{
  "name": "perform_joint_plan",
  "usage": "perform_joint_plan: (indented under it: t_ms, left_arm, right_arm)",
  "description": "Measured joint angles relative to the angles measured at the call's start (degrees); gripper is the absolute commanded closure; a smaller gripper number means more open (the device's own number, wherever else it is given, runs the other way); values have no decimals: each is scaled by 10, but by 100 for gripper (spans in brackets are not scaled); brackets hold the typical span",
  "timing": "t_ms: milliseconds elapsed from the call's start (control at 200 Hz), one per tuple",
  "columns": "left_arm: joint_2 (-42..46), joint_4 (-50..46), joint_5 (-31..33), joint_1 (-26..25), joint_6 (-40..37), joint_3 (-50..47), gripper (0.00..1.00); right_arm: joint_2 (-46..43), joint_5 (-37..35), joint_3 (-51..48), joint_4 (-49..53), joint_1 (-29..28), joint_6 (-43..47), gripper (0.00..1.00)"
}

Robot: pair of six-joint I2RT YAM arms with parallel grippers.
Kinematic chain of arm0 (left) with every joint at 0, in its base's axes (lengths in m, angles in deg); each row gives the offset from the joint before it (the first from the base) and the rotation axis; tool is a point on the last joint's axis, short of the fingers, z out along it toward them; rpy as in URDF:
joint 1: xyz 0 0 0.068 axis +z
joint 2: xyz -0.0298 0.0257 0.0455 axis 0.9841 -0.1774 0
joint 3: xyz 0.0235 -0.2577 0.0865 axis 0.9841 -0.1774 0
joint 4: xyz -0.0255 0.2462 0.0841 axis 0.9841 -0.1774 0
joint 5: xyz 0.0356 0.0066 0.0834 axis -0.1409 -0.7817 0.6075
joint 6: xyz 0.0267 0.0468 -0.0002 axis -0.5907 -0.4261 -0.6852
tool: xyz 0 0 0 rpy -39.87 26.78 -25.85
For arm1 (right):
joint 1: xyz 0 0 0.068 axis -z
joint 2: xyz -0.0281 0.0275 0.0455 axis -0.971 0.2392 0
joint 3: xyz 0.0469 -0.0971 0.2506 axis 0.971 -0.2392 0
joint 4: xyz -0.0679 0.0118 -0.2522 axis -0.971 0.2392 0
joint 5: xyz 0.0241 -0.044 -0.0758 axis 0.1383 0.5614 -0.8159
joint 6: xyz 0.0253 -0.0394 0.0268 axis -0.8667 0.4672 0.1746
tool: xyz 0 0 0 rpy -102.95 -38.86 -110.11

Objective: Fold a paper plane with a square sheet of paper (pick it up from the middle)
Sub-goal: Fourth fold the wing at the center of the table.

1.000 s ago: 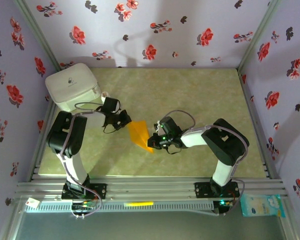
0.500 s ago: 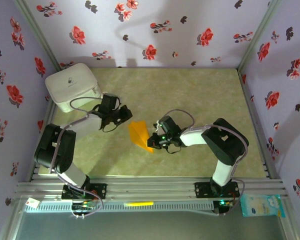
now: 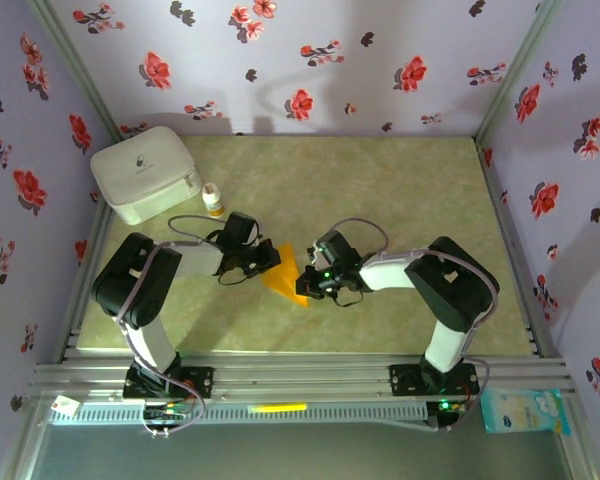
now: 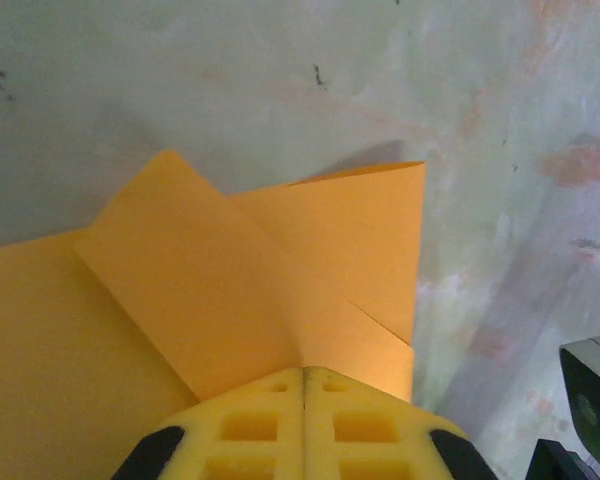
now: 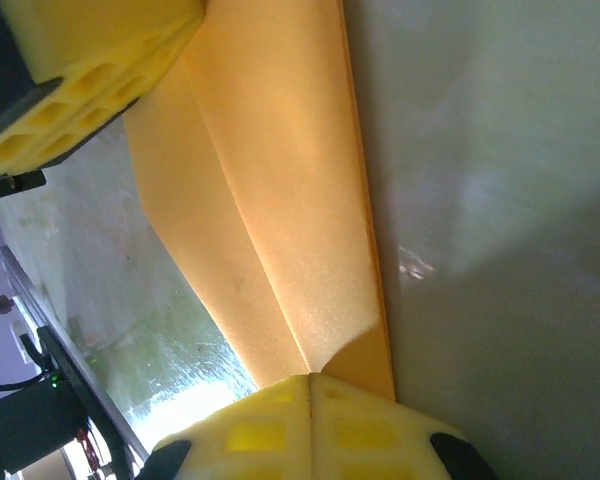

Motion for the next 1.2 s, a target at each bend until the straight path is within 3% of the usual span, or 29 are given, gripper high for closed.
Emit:
perform_joint_plan:
  t_ms: [535,965,1095,1200]
  left_arm:
    - [0,35,0,0,0,-16,98]
    - [0,49,-5,2,2,-23,99]
    - [0,56,-7,3,4,-27,99]
    - [0,61,-7,3,9,-30,99]
  right_arm:
    - [71,0,102,40,-3,-5,98]
    - [-53,10,-76,-26,-4,-16,95]
    - [-93,7,-104,-5,-4,-24,92]
    - [-119,-5,-104,24,-4,-33,82]
